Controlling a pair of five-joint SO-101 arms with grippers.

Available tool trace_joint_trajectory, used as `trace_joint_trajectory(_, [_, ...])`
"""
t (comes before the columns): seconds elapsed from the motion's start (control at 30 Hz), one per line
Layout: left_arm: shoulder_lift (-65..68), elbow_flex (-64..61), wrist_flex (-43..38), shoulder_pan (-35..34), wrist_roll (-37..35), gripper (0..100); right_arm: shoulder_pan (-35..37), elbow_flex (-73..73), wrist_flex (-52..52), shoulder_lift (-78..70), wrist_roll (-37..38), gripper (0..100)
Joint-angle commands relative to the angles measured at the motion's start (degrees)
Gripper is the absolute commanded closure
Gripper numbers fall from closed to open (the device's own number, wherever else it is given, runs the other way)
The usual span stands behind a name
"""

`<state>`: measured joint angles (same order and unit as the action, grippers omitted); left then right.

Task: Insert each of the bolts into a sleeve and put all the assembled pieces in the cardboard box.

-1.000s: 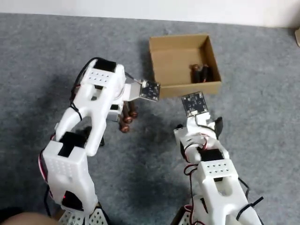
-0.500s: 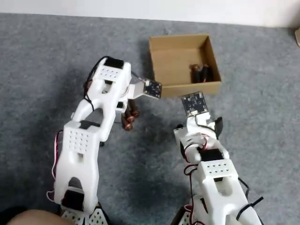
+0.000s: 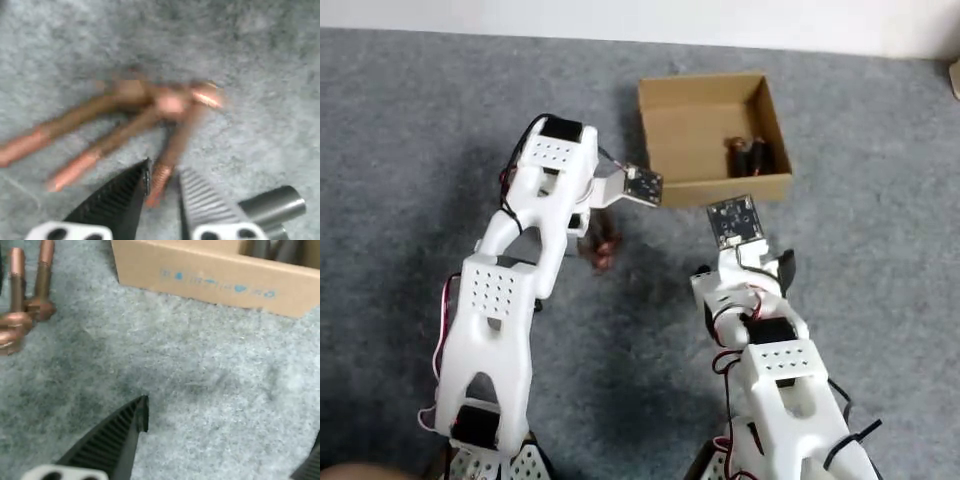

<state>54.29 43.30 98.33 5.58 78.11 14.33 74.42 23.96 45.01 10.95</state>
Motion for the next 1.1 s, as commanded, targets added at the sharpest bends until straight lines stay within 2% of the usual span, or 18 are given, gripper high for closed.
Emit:
trace_joint_trajectory(0.0, [0.22,0.57,0.88,-2.07,47.12,97,-0.57,-0.4,-1.63,0.92,-0.35,54.5])
trace_joint_trajectory(0.17, [-0.04,0.66,0.97,-1.98,43.25,99,-0.57,-0.4,-1.63,0.92,-0.35,54.5])
trace_joint_trajectory(0.33, [-0.57,0.92,2.11,-1.8,35.78,99,-0.57,-0.4,-1.63,0.92,-0.35,54.5])
trace_joint_trajectory(0.53, [-10.51,-4.79,2.55,-1.98,27.87,99,-0.57,-0.31,-2.86,0.57,-0.35,54.5])
trace_joint_trajectory(0.73, [-33.01,-23.87,2.55,-1.8,27.43,100,-0.66,0.4,-3.21,0.57,-0.35,54.5])
trace_joint_trajectory(0.93, [-58.51,-48.48,2.55,-1.45,27.52,100,-0.66,0.57,-3.21,0.57,-0.35,54.5])
trace_joint_trajectory(1.07, [-67.74,-65.98,-0.44,0.84,27.78,100,-0.66,0.66,-3.12,0.75,-0.35,54.5])
